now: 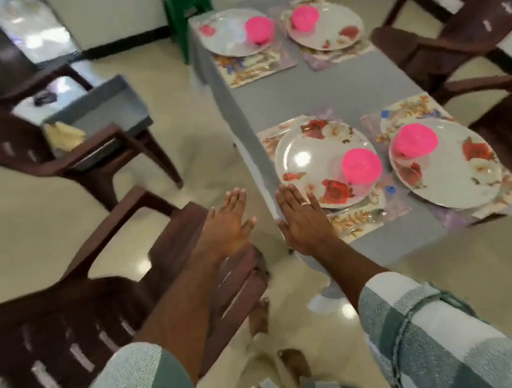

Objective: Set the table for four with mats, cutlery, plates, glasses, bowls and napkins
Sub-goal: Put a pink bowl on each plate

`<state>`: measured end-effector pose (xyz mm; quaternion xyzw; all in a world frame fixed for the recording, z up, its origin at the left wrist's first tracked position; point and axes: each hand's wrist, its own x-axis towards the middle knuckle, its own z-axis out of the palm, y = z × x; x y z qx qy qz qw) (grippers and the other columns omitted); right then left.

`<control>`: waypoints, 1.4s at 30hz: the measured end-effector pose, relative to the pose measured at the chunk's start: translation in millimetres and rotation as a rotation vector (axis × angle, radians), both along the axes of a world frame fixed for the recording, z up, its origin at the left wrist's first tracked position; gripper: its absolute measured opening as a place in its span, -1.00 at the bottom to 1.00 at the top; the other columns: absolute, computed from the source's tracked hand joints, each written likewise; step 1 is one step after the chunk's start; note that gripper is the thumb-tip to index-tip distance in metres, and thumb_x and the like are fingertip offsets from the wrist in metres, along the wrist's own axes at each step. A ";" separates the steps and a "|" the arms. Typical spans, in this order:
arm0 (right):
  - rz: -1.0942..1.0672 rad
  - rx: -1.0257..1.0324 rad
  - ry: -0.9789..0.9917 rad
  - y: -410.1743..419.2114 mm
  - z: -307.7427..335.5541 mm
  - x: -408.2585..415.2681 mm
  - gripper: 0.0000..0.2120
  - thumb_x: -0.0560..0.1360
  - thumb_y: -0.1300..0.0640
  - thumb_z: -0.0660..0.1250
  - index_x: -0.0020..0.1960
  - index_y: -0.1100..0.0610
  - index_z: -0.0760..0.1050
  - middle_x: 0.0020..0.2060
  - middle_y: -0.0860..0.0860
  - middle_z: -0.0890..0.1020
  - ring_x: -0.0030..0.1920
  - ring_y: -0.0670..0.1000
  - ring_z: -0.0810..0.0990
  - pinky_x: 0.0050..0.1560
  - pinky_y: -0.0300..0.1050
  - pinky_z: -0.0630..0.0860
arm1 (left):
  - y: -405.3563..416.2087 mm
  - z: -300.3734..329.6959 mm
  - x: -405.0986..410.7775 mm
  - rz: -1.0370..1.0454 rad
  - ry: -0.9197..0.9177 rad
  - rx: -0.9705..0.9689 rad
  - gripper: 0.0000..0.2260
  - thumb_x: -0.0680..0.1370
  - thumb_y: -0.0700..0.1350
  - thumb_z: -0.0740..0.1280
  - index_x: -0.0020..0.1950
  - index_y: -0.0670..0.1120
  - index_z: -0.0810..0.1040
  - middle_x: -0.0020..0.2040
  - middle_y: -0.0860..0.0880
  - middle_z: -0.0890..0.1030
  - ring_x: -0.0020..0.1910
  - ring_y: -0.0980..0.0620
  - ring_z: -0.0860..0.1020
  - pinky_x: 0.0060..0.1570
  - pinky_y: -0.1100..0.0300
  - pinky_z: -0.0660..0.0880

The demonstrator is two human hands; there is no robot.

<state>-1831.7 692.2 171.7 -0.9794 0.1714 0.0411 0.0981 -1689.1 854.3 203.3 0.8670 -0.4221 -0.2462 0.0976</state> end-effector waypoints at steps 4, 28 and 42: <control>0.133 -0.009 -0.060 55.4 19.5 17.2 -0.36 0.64 -0.10 -0.02 0.63 0.17 0.04 0.62 0.11 0.10 0.62 0.10 0.02 0.56 0.22 -0.05 | 89.1 28.0 -22.8 0.153 -0.099 0.020 -0.35 0.68 0.16 0.08 0.66 0.00 -0.15 0.66 0.06 -0.12 0.62 0.06 -0.16 0.56 -0.18 -0.07; 0.565 0.031 -0.082 566.7 60.6 144.1 -0.40 0.69 -0.14 -0.13 0.64 0.08 -0.15 0.63 0.00 -0.10 0.62 0.03 -0.16 0.56 0.12 -0.21 | 620.8 56.8 12.3 0.566 -0.195 0.043 -0.37 0.69 0.19 0.01 0.66 -0.01 -0.18 0.66 0.03 -0.17 0.63 0.04 -0.18 0.57 -0.17 -0.02; 0.404 0.020 -0.075 678.9 49.5 355.8 -0.39 0.69 -0.13 -0.09 0.64 0.09 -0.16 0.64 0.01 -0.08 0.62 0.02 -0.13 0.59 0.16 -0.12 | 724.6 50.0 244.3 0.427 -0.181 -0.027 -0.37 0.70 0.17 0.03 0.65 -0.02 -0.19 0.65 0.02 -0.18 0.62 0.05 -0.20 0.58 -0.09 -0.02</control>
